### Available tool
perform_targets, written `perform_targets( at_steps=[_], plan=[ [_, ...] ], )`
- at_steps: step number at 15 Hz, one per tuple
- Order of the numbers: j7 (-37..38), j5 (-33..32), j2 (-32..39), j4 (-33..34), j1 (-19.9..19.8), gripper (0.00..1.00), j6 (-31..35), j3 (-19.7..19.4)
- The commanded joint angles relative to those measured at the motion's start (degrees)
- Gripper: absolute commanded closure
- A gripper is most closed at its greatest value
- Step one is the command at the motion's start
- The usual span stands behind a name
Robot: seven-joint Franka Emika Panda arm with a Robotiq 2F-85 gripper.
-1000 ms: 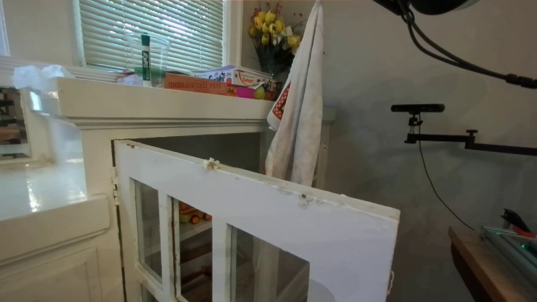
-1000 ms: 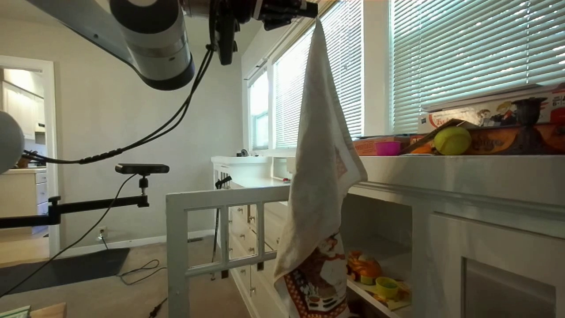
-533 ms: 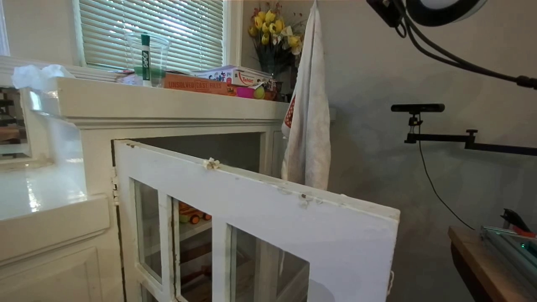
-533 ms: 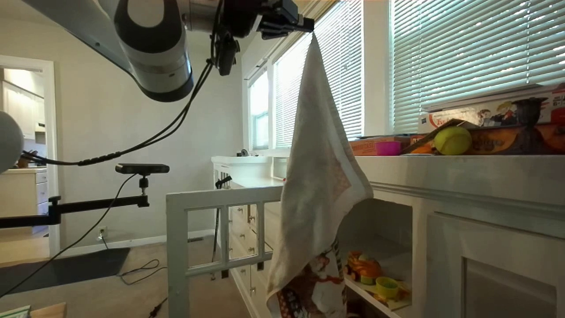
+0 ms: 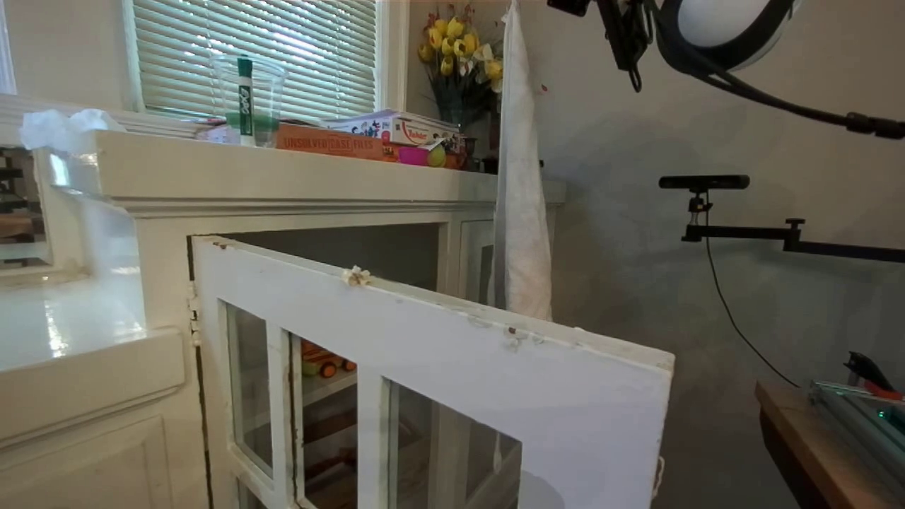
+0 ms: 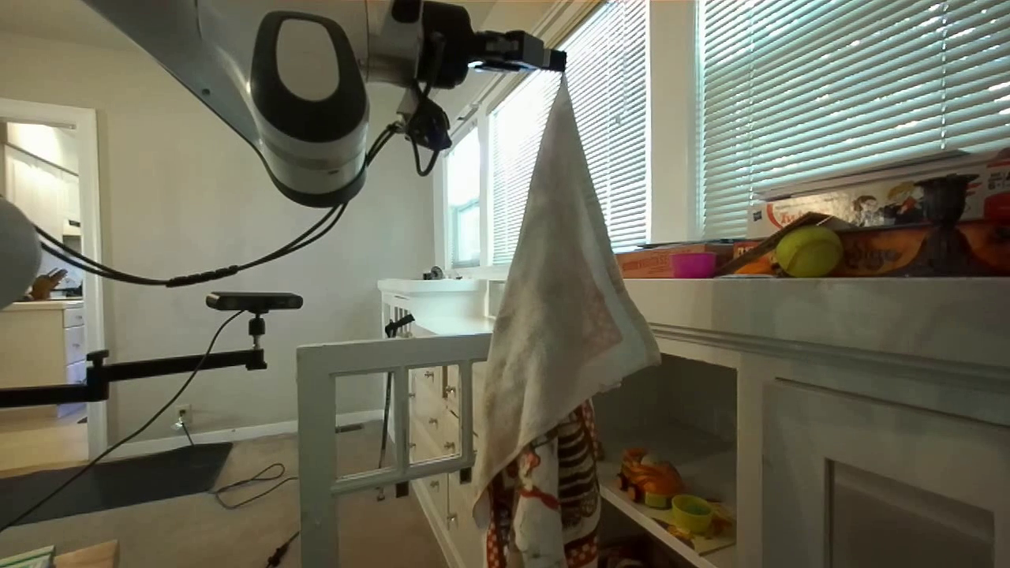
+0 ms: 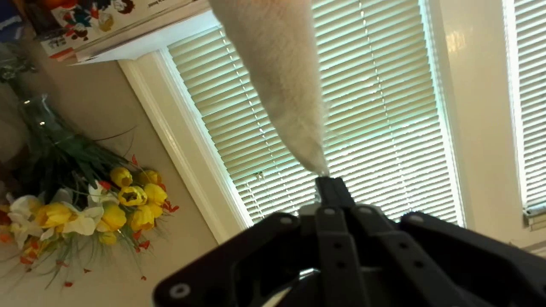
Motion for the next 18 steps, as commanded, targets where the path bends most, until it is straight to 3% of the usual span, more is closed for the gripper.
perform_targets(
  at_steps=[1, 2, 7, 13, 15, 16, 18],
  plan=[
    [8.6, -6.5, -5.7, 5.1, 4.0, 1.0, 3.2, -5.5],
    [13.1, -8.5, -5.9, 6.2, 0.5, 1.0, 3.9, -2.4],
    [32.1, -22.3, -7.3, 11.8, -2.8, 1.0, 6.1, -2.3],
    [52.7, -38.7, -5.8, 20.7, -12.1, 1.0, 7.3, -2.3],
    [56.7, -41.9, -6.0, 24.0, -15.1, 1.0, 8.0, -1.6],
    [53.7, -37.9, -3.9, 20.0, -17.7, 0.99, 7.6, 1.9],
    [56.5, -39.8, -3.9, 22.2, -19.8, 0.99, 8.1, 2.2]
  ],
)
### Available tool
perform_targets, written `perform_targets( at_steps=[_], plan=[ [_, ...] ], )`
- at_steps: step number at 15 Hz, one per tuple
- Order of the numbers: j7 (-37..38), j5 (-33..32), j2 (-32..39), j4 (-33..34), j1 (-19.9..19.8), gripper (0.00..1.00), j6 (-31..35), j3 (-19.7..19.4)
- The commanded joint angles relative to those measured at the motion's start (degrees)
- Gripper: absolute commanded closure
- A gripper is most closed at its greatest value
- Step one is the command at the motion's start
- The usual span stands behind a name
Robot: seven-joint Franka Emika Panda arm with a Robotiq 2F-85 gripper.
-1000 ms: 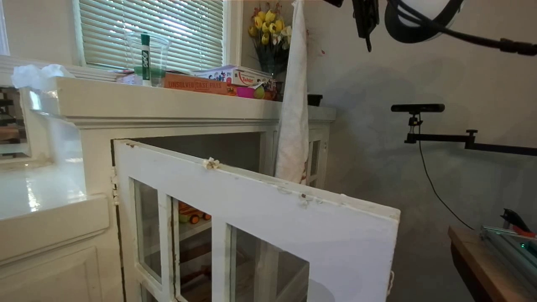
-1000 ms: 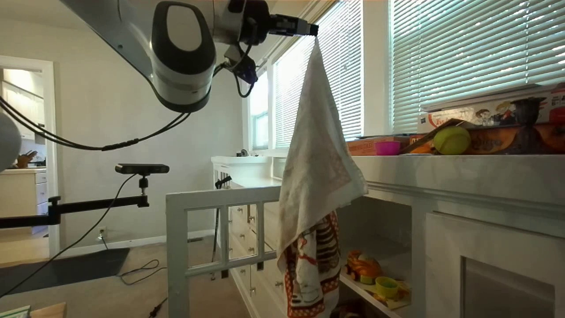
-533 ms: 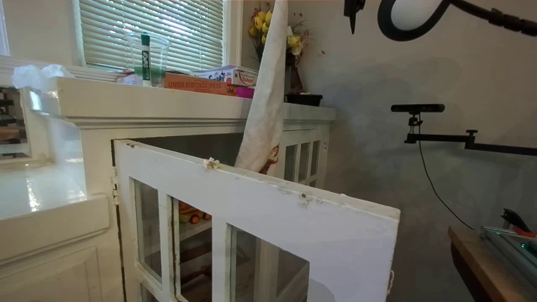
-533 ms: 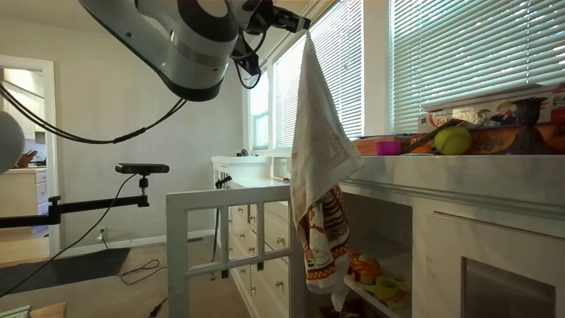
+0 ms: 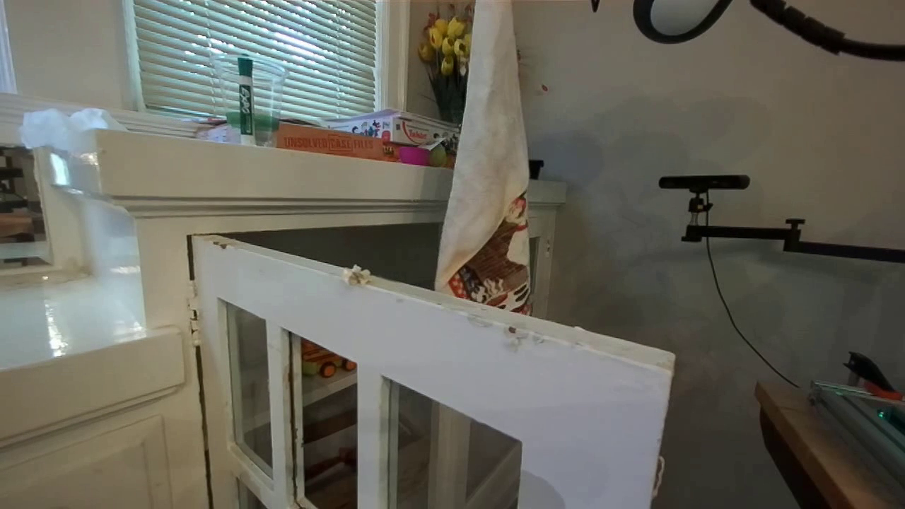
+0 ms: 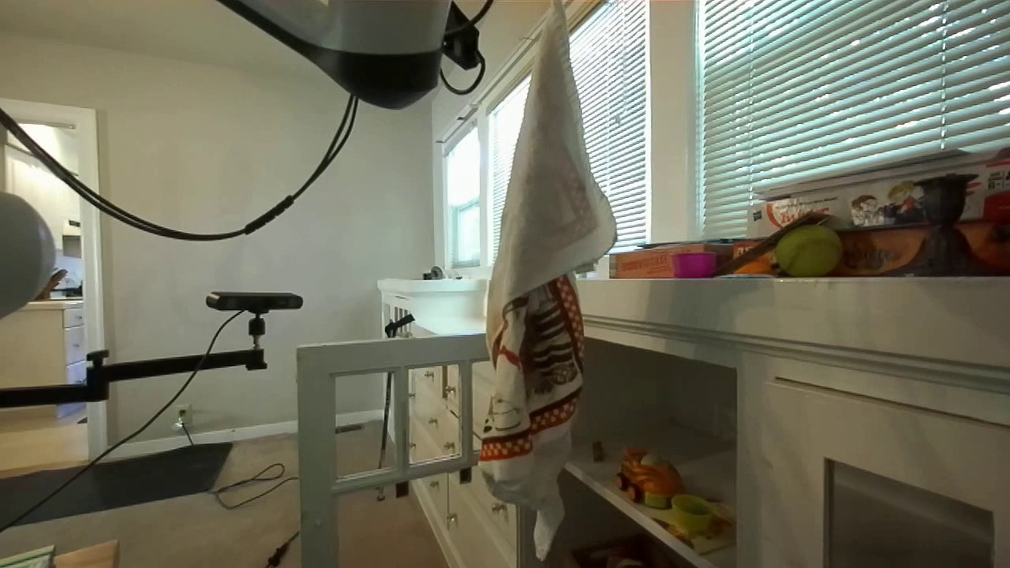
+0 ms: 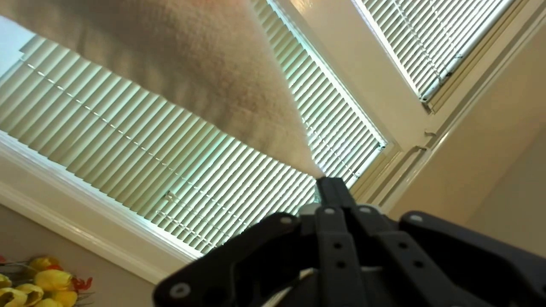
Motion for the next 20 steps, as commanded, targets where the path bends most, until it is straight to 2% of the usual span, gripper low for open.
perform_targets(
  at_steps=[1, 7, 9, 12, 14, 15, 17, 18, 20],
  plan=[
    [2.7, -0.4, 1.1, 0.6, -5.9, 0.99, 1.3, 4.3],
    [2.7, -0.4, 1.1, 0.7, -5.9, 1.0, 1.3, 4.6],
    [1.7, 4.5, -1.1, 1.4, -7.8, 1.0, 4.4, 8.7],
    [0.4, 13.8, -4.2, 3.6, -12.9, 1.0, 9.8, 17.3],
    [0.2, 17.9, -5.9, 5.5, -16.7, 1.0, 12.8, 23.1],
    [-4.1, 19.8, -10.4, 8.8, -9.9, 1.0, 9.4, 20.5],
    [-4.6, 22.1, -12.7, 12.2, -10.2, 1.0, 9.2, 23.0],
    [-4.1, 22.7, -13.4, 12.7, -11.3, 1.0, 11.2, 24.2],
    [-5.0, 23.7, -17.4, 17.6, -9.7, 1.0, 9.9, 25.1]
  ],
)
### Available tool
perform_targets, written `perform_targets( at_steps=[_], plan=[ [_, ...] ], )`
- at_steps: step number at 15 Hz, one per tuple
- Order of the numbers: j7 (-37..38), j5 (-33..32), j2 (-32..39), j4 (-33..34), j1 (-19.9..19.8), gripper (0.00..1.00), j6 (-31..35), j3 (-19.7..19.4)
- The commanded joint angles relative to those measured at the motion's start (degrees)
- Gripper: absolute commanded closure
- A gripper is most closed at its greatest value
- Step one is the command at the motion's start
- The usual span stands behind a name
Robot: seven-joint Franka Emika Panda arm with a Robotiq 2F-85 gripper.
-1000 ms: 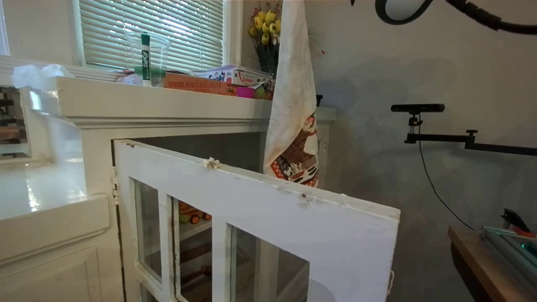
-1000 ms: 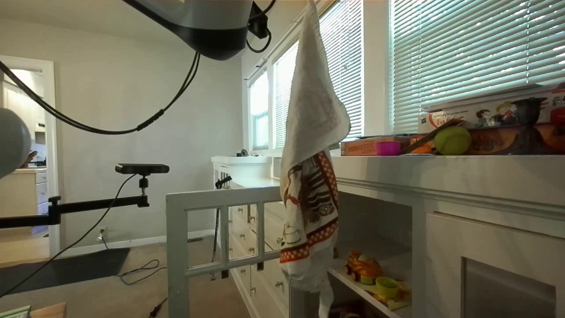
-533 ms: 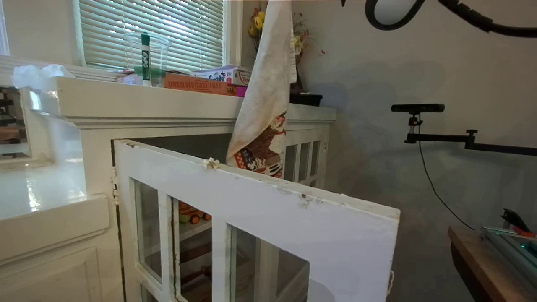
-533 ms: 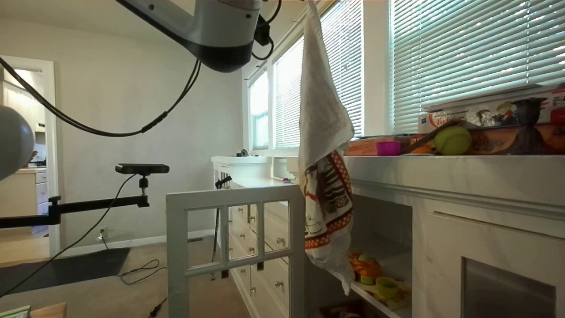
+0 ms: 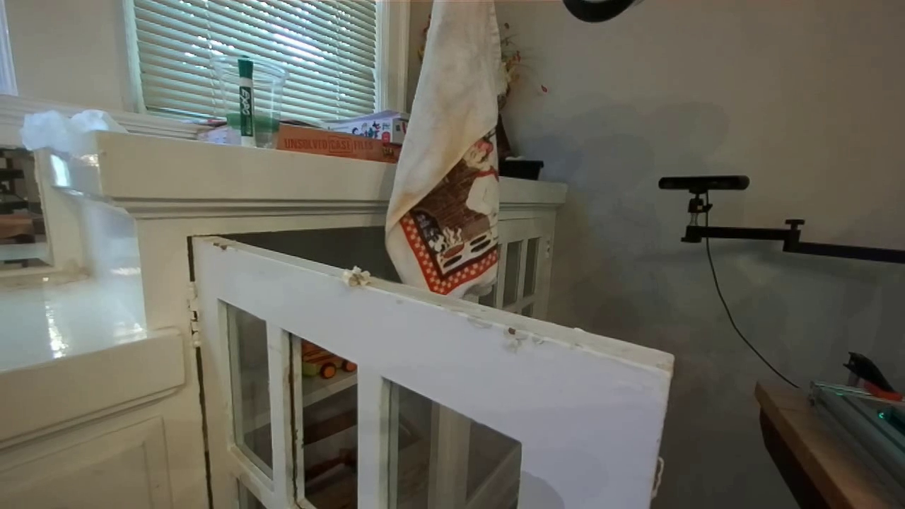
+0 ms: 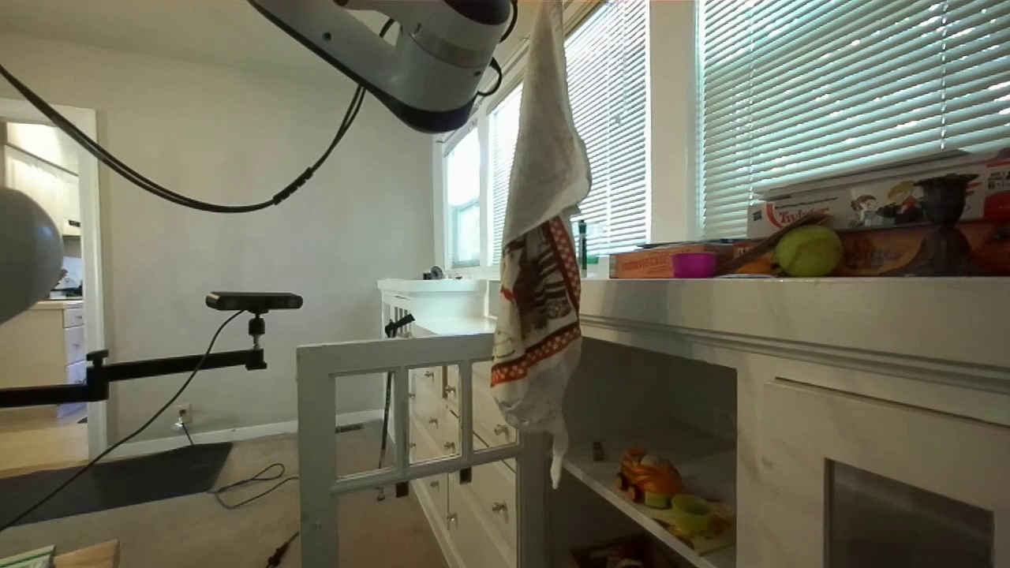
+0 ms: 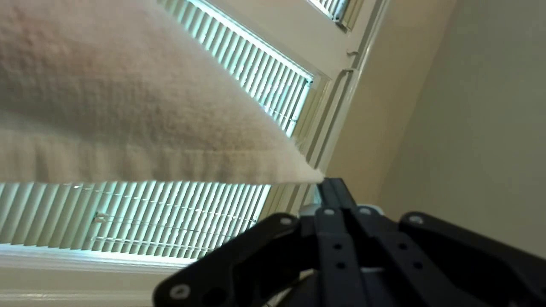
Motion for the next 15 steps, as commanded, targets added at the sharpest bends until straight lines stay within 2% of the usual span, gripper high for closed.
perform_targets(
  at_steps=[1, 5, 6, 7, 9, 10, 11, 12, 13, 15],
  plan=[
    [-3.7, 2.4, -10.2, 9.5, 2.4, 1.0, 1.3, 2.8],
    [-3.4, 1.3, -18.0, 16.9, 3.8, 1.0, 1.3, 5.1],
    [-2.3, 0.5, -19.3, 18.4, -5.1, 1.0, 1.3, 14.5],
    [-2.6, -0.8, -20.5, 18.9, -6.7, 1.0, 1.2, 17.0],
    [-6.0, -2.3, -25.9, 19.8, -10.7, 1.0, 0.9, 25.5],
    [-8.3, -3.1, -29.7, 21.0, -11.4, 1.0, 0.7, 29.6],
    [-7.0, -3.1, -29.8, 20.7, -5.7, 1.0, 1.3, 24.0],
    [-12.2, -4.4, -34.3, 19.2, -13.5, 1.0, -0.1, 35.5],
    [-12.4, -2.2, -30.9, 17.6, -17.0, 0.99, -1.7, 37.3],
    [-16.4, -3.2, -35.5, 17.5, -15.5, 0.99, -1.9, 39.6]
  ],
)
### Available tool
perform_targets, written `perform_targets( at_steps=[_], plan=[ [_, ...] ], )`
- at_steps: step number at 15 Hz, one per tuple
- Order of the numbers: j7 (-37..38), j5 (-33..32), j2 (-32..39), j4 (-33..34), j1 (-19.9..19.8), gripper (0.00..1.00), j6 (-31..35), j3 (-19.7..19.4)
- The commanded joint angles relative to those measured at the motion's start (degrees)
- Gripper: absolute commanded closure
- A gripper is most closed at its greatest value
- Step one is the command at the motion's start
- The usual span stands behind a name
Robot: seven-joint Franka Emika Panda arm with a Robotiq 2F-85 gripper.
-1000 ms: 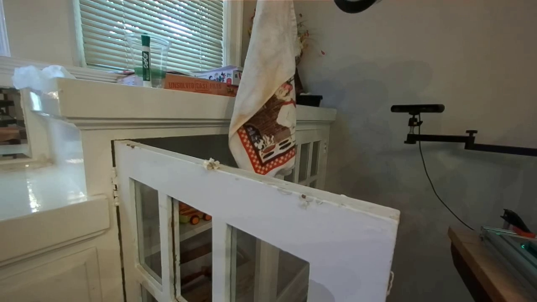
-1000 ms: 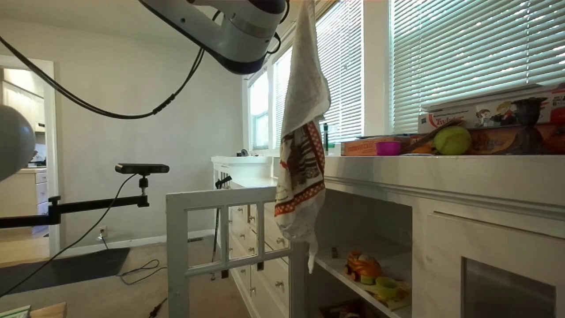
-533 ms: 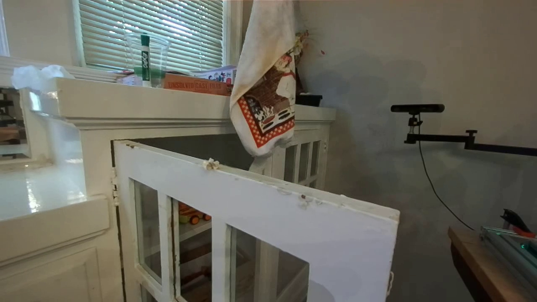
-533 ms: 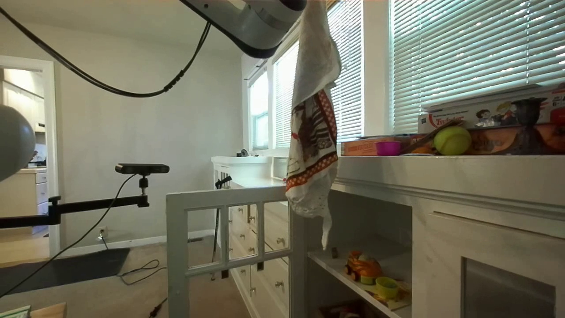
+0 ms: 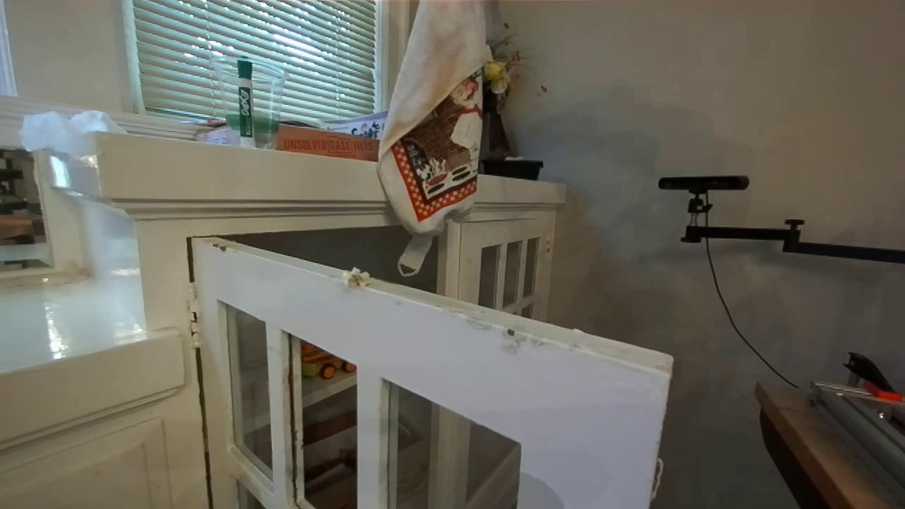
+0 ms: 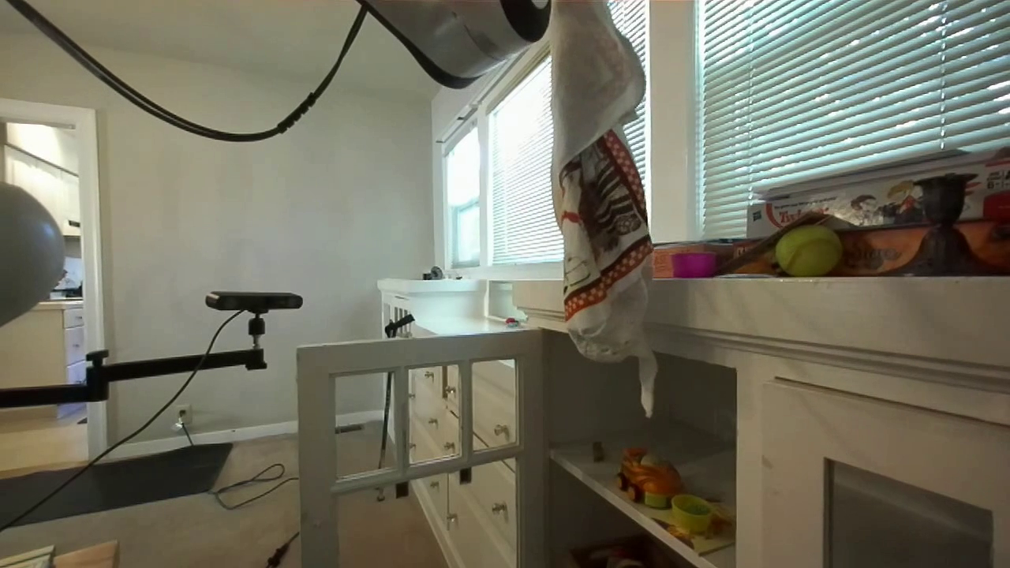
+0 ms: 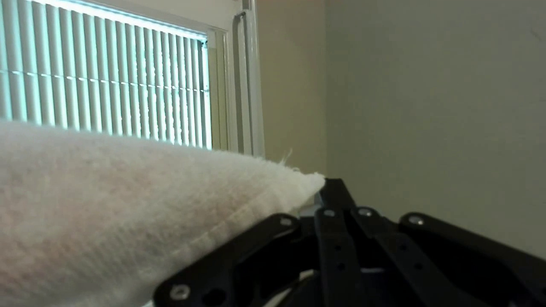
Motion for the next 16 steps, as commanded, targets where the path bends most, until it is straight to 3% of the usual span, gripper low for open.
perform_targets(
  at_steps=[1, 5, 7, 13, 16],
  plan=[
    [-7.8, -1.4, -7.0, -0.7, -2.2, 0.99, -1.7, 8.0],
    [-8.1, -1.5, -7.6, -0.8, -2.4, 1.0, -2.1, 8.2],
    [-9.4, -0.3, -8.0, -2.0, -4.0, 1.0, -5.8, 10.5],
    [-15.8, 4.4, -9.8, -4.1, -10.7, 1.0, -19.2, 18.1],
    [-21.2, 8.7, -7.6, -4.7, -16.9, 1.0, -27.0, 22.0]
  ],
)
